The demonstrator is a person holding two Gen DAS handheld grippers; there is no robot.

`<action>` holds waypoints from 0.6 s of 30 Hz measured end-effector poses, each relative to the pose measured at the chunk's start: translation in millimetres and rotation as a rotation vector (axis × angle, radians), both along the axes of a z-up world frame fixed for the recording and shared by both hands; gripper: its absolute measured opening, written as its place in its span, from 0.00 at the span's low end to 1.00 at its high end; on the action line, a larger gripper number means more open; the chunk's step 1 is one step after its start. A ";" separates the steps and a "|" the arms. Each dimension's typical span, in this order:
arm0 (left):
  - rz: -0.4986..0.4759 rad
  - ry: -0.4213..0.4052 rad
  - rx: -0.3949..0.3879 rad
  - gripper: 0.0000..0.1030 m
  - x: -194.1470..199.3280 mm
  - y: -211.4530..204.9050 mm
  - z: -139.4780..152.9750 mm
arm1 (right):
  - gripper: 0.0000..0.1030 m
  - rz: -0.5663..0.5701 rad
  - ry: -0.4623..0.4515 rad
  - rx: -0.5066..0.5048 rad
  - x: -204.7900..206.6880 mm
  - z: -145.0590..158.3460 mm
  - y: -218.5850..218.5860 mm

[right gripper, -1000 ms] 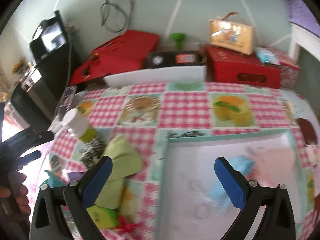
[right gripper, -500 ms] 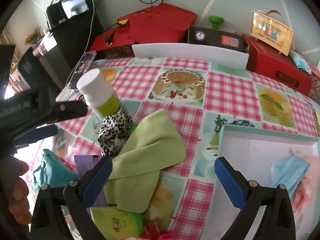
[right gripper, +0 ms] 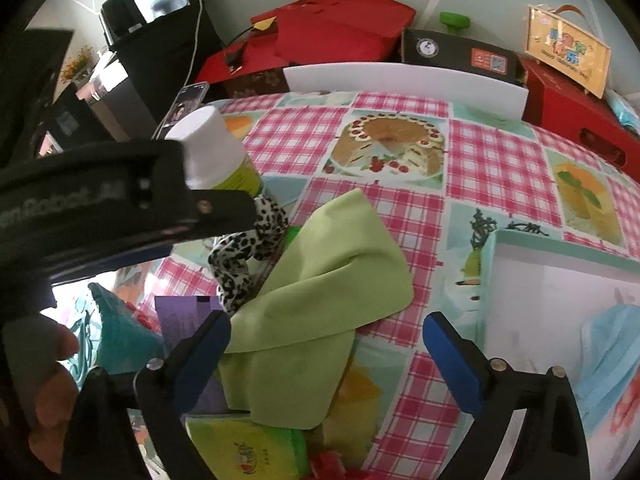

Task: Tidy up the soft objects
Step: 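Grasp the leopard scrunchie with the left tool while the right tool grasps the light green cloth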

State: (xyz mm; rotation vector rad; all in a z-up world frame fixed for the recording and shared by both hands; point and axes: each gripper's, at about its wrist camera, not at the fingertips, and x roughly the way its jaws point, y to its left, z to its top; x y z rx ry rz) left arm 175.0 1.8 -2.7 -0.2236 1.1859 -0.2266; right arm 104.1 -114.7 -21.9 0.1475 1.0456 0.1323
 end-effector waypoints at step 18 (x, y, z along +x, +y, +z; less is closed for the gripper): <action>-0.015 0.039 0.061 0.45 4.8 -9.1 -14.0 | 0.75 0.001 0.043 0.043 4.3 -19.6 -3.7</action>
